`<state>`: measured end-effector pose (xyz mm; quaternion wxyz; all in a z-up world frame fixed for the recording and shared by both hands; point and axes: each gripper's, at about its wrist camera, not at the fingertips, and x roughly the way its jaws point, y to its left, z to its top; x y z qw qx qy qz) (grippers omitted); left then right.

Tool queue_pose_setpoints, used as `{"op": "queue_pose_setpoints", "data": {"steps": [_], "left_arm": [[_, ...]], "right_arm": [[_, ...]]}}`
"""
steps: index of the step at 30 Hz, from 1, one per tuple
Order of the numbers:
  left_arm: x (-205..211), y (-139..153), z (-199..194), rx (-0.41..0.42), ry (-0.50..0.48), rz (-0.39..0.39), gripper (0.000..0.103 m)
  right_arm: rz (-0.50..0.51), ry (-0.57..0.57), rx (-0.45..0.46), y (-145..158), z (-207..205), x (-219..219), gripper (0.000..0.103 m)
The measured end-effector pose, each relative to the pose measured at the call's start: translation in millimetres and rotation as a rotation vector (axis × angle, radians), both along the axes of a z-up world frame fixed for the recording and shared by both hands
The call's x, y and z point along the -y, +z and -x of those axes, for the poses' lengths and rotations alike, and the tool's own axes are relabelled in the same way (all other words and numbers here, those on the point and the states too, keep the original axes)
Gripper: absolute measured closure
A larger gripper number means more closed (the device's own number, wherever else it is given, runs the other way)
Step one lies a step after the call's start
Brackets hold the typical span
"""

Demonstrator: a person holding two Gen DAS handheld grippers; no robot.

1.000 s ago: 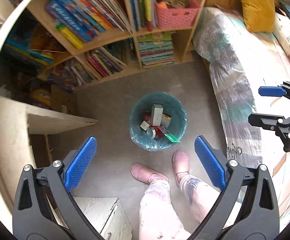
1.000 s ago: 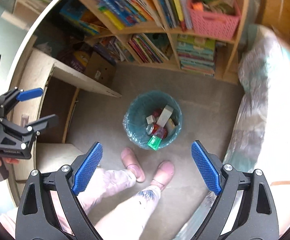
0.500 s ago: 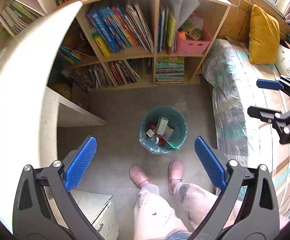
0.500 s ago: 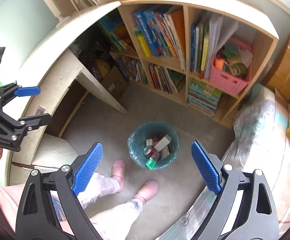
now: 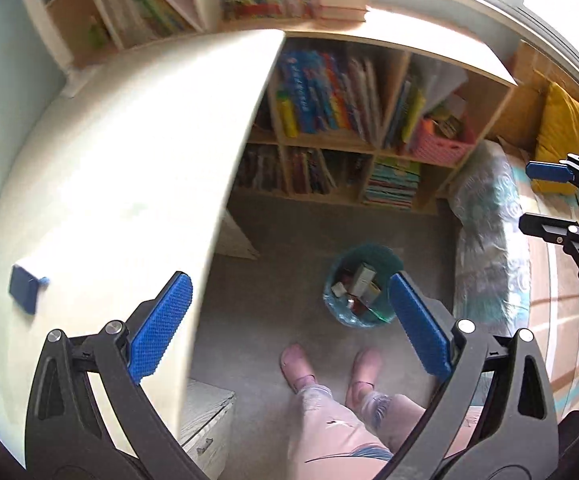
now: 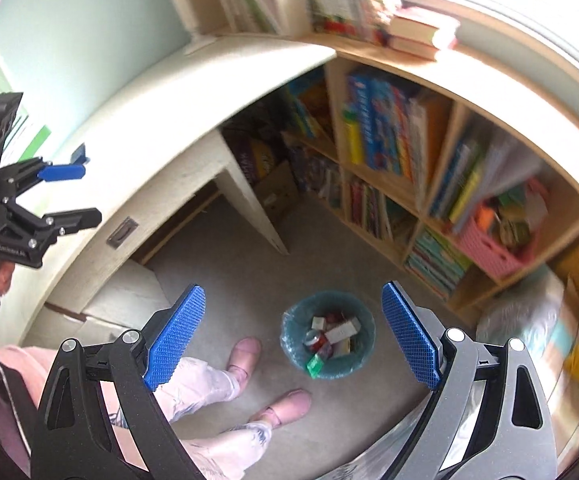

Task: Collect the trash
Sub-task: 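Move both tools back toward the dark blue eraser and white marker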

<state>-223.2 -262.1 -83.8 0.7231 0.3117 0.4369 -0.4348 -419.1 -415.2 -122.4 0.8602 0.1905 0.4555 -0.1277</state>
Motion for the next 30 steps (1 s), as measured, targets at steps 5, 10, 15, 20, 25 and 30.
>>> {"op": "queue_pose_setpoints", "data": {"steps": [5,10,15,20,25,30], "left_arm": [[-32.6,11.9,-38.5,0.006,0.137,0.022,0.007],[-66.9,16.3,-74.7,0.041,0.250,0.018,0.007],[-104.1,19.1,-111.1,0.069,0.349,0.011,0.007],[-135.8,17.5,-140.2,0.083,0.412,-0.004,0.007],[-162.2,11.5,-167.8,0.073,0.464,-0.015,0.007],[-183.8,5.2,-193.3,0.063,0.487,-0.017,0.007]], "right_arm": [[0.011,0.123,0.037,16.4,-48.5,-8.7,0.014],[0.009,0.244,0.064,26.5,-100.9,-24.8,0.014],[0.012,0.370,0.078,34.5,-154.4,-51.3,0.014],[0.002,0.474,0.082,39.0,-201.2,-80.7,0.014],[0.000,0.574,0.075,39.9,-246.4,-113.1,0.014],[0.004,0.667,0.053,35.9,-290.0,-143.0,0.014]]}}
